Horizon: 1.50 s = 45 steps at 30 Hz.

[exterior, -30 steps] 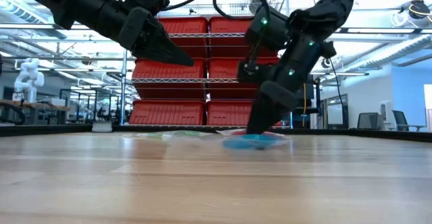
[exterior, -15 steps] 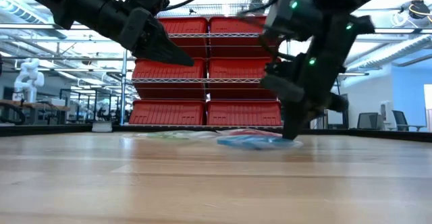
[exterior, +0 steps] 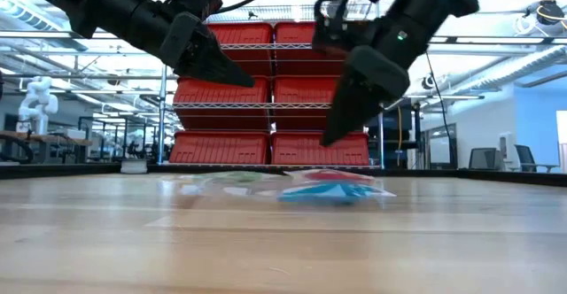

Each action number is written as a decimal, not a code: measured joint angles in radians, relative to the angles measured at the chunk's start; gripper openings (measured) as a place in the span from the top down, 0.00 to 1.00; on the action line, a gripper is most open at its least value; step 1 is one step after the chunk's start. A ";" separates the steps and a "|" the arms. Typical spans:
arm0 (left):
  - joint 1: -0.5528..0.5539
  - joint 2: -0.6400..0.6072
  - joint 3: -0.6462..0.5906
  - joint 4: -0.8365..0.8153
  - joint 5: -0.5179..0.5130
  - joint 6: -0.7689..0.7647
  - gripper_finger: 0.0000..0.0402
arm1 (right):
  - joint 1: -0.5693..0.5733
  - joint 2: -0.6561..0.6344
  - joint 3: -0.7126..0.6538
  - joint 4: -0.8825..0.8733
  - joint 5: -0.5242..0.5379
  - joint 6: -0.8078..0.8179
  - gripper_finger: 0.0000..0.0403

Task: Sort rubber bands
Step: Close the bottom transparent zip bag

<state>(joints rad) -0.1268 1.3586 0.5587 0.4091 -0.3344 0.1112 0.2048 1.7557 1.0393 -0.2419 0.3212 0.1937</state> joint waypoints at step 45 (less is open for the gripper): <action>-0.055 0.000 -0.001 -0.362 0.023 -0.129 0.70 | -0.069 0.262 0.266 -0.614 0.043 0.352 1.00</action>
<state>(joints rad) -0.1818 1.3590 0.5579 0.0473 -0.3111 -0.0180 0.1362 2.0174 1.3056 -0.8559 0.3639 0.5460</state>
